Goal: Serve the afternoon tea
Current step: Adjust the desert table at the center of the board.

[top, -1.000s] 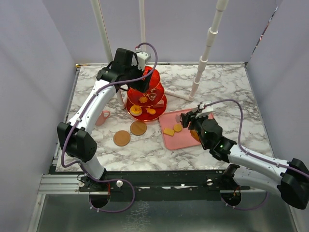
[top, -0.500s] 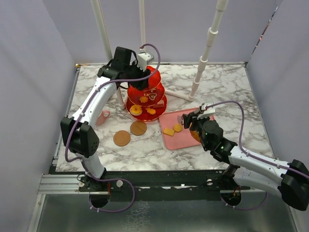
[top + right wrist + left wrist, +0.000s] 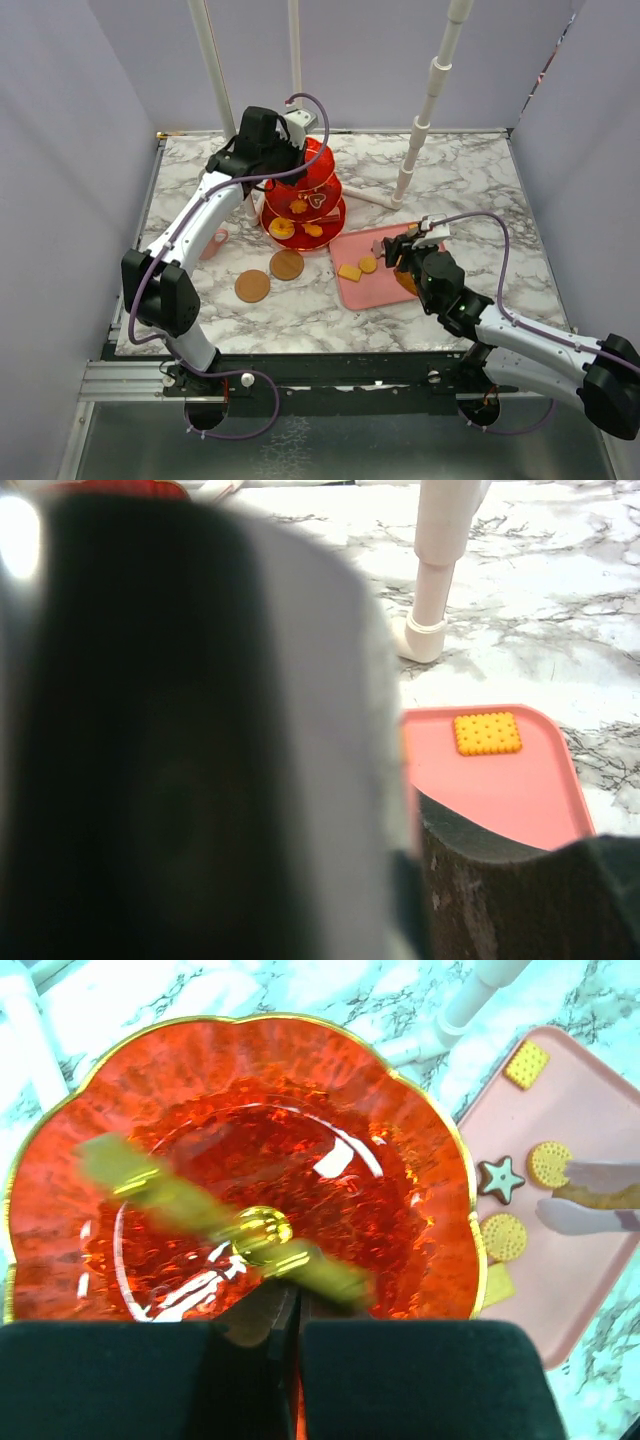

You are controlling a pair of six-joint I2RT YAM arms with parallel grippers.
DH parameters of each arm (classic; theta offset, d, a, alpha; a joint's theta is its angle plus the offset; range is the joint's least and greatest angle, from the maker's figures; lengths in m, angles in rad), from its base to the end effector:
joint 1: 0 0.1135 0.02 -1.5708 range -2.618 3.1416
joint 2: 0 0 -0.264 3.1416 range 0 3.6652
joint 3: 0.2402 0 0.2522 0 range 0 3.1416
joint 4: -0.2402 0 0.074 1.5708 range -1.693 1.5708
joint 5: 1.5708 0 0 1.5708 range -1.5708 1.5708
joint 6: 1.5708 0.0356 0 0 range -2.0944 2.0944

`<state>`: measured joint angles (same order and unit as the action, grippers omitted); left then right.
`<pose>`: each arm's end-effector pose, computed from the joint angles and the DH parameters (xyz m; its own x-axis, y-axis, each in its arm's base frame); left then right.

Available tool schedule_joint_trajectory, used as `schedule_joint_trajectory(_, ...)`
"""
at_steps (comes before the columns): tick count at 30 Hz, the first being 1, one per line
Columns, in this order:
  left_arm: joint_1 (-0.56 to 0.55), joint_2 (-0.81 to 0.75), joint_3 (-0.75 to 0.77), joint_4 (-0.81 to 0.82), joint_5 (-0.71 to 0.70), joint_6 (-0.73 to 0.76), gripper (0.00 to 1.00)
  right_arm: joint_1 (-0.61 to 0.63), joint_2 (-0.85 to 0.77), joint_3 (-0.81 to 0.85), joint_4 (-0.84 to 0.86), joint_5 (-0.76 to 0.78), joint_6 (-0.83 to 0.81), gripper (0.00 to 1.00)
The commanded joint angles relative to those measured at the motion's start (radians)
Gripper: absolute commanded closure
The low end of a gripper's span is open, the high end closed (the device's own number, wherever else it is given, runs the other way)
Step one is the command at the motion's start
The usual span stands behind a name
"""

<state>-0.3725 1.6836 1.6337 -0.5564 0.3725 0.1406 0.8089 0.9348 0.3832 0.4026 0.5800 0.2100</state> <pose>0.3543 -0.1523 0.3625 -0.4390 0.3117 -0.8427 0.6858 0.7221 -0.0902 0.1562 0.1355 0.2332 -0.1484 0.0971 -0.9842 -0.2046 0.9706 0.1266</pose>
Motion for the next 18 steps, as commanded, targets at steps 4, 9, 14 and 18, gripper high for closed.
schedule_joint_trajectory(4,-0.075,-0.077,-0.088,0.104,-0.268,-0.267,1.0,-0.021,0.006,-0.005,0.042,0.012,-0.002,0.43)
schedule_joint_trajectory(9,-0.088,-0.082,-0.077,0.108,-0.362,-0.362,1.0,-0.031,0.018,0.003,0.049,0.0,-0.01,0.43)
schedule_joint_trajectory(14,-0.089,-0.088,-0.021,0.074,-0.276,-0.291,0.79,-0.036,0.01,0.001,0.047,-0.008,-0.001,0.43)
schedule_joint_trajectory(18,-0.085,-0.111,0.033,-0.031,-0.265,-0.154,0.48,-0.036,-0.009,-0.01,0.038,-0.003,0.0,0.43)
